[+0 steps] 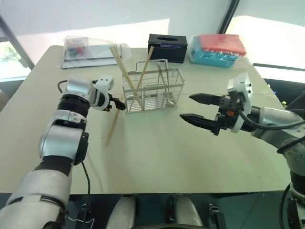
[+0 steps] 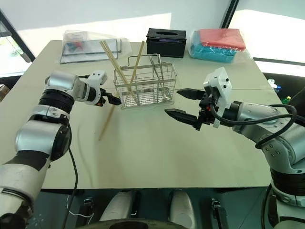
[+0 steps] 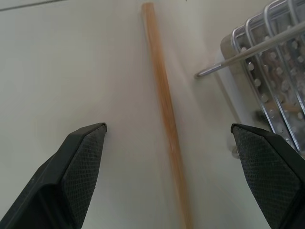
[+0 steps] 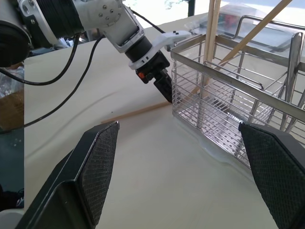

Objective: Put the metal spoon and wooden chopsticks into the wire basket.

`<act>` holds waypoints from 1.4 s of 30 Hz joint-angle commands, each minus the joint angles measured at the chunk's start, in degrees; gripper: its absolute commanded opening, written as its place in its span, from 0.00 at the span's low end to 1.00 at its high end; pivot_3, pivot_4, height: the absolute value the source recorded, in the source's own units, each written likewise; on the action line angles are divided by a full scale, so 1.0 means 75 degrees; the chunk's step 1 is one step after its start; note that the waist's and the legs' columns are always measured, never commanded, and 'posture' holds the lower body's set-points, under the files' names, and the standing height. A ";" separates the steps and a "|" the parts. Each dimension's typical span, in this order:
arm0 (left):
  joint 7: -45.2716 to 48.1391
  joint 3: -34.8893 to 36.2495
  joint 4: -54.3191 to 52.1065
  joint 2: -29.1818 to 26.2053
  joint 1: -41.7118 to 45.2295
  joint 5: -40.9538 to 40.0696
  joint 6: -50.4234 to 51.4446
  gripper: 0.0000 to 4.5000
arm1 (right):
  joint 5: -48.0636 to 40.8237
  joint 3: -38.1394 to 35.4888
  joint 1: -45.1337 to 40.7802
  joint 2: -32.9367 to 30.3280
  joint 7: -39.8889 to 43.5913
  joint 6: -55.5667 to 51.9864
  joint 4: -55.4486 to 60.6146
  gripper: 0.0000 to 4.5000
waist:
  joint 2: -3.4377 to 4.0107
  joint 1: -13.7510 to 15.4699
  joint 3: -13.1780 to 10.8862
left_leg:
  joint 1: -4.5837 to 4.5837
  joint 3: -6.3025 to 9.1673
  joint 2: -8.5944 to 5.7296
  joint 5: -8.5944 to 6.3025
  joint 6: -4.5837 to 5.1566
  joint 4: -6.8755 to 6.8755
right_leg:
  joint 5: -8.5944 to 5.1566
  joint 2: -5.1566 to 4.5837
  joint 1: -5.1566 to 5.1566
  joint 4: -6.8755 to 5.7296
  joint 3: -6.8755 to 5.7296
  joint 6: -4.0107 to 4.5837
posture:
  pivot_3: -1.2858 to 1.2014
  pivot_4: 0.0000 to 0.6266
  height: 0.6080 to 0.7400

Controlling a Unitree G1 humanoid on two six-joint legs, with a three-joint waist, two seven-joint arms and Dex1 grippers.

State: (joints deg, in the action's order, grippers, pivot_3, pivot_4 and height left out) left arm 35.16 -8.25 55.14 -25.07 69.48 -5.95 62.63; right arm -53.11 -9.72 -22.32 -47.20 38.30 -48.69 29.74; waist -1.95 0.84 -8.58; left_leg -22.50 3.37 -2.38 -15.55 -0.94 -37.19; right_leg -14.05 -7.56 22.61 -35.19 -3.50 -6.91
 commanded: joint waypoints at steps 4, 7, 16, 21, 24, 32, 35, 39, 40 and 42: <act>0.0170 -0.0193 0.0478 0.0147 -0.0112 0.0414 -0.0339 0.87 | -0.0191 -0.0324 0.0061 0.0079 -0.0235 0.0000 0.0307 0.93 | 0.0014 -0.0005 0.0013 | 0.0015 -0.0001 -0.0002 0.0000 0.0001 -0.0002 | 0.0000 -0.0004 -0.0014 -0.0002 0.0000 -0.0001 | 0.52 0.24 0.45; 0.0169 -0.0094 0.0700 0.0197 -0.0026 0.0485 -0.0473 0.61 | -0.0221 -0.0358 0.0124 0.0091 -0.0282 0.0006 0.0358 0.93 | 0.0019 -0.0006 0.0018 | 0.0018 0.0000 0.0000 0.0000 0.0001 -0.0002 | 0.0000 -0.0003 -0.0015 -0.0004 -0.0001 -0.0001 | 0.52 0.24 0.45; -0.0138 0.0199 0.1060 0.0203 0.0153 0.0632 -0.0676 0.01 | -0.0293 -0.0402 0.0147 0.0116 -0.0382 0.0027 0.0345 0.93 | 0.0021 0.0019 0.0019 | 0.0014 0.0000 -0.0014 -0.0004 0.0007 -0.0006 | 0.0000 -0.0012 -0.0021 0.0000 -0.0002 -0.0002 | 0.52 0.24 0.45; -0.1060 0.0859 0.0955 -0.0016 0.0183 0.0512 -0.1014 0.01 | -0.0268 -0.0374 0.0131 0.0075 -0.0316 0.0007 0.0266 0.93 | 0.0021 -0.0008 0.0019 | 0.0017 0.0005 -0.0008 -0.0003 0.0007 -0.0006 | 0.0000 -0.0007 -0.0018 -0.0005 -0.0004 -0.0003 | 0.52 0.24 0.45; -0.1982 0.1763 0.0731 -0.0398 0.0170 0.0230 -0.1734 0.01 | -0.0262 -0.0357 0.0120 -0.0082 -0.0208 -0.0082 0.0283 0.93 | 0.0015 -0.0042 0.0014 | 0.0014 0.0003 0.0000 -0.0002 0.0006 -0.0005 | 0.0000 -0.0002 -0.0006 -0.0008 -0.0002 -0.0003 | 0.52 0.24 0.45; -0.2897 0.4227 -0.1368 -0.0829 0.0319 -0.1289 -0.4851 0.01 | -0.0370 -0.0558 0.0250 -0.0347 -0.0079 -0.0195 0.0338 0.93 | -0.0006 0.0039 0.0005 | -0.0003 0.0000 -0.0002 0.0001 -0.0006 -0.0003 | 0.0002 -0.0016 0.0006 0.0000 -0.0003 -0.0001 | 0.52 0.24 0.45; -0.2444 0.4630 -0.2566 -0.0746 0.0553 -0.1932 -0.5770 0.01 | -0.0344 -0.0568 0.0345 -0.0322 -0.0102 -0.0181 0.0380 0.93 | -0.0014 0.0043 0.0007 | -0.0012 -0.0002 -0.0004 0.0005 -0.0020 -0.0016 | 0.0008 -0.0022 0.0000 0.0012 -0.0003 -0.0002 | 0.52 0.24 0.45; -0.1996 0.4446 -0.3545 -0.0280 0.0971 -0.2604 -0.5655 0.01 | -0.0403 -0.0589 0.0418 -0.0224 -0.0236 -0.0175 0.0454 0.93 | -0.0009 0.0160 0.0009 | -0.0002 -0.0003 -0.0007 0.0024 -0.0053 -0.0016 | 0.0008 -0.0021 -0.0013 0.0012 -0.0005 -0.0002 | 0.52 0.24 0.45; -0.1948 0.4347 -0.3711 -0.0118 0.1032 -0.2708 -0.5573 0.01 | -0.0405 -0.0587 0.0429 -0.0209 -0.0259 -0.0171 0.0470 0.93 | -0.0005 0.0195 0.0012 | 0.0003 -0.0004 -0.0007 0.0023 -0.0051 -0.0016 | 0.0008 -0.0020 -0.0017 0.0012 -0.0006 -0.0003 | 0.52 0.24 0.45; -0.1866 0.4120 -0.4004 0.0213 0.1024 -0.2819 -0.5456 0.01 | -0.0413 -0.0588 0.0462 -0.0181 -0.0307 -0.0167 0.0509 0.93 | -0.0003 0.0211 0.0013 | 0.0012 0.0002 -0.0006 0.0003 -0.0013 -0.0021 | 0.0007 -0.0016 -0.0032 0.0009 -0.0012 -0.0003 | 0.52 0.24 0.45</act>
State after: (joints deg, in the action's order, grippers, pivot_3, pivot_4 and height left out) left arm 20.28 24.48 27.35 -24.55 76.25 -25.74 21.03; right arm -55.34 -12.17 -18.69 -48.46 36.36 -50.39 31.76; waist -1.97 2.43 -8.48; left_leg -22.40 3.39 -2.42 -15.53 -1.03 -37.37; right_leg -13.99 -7.67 22.35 -35.13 -3.59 -6.94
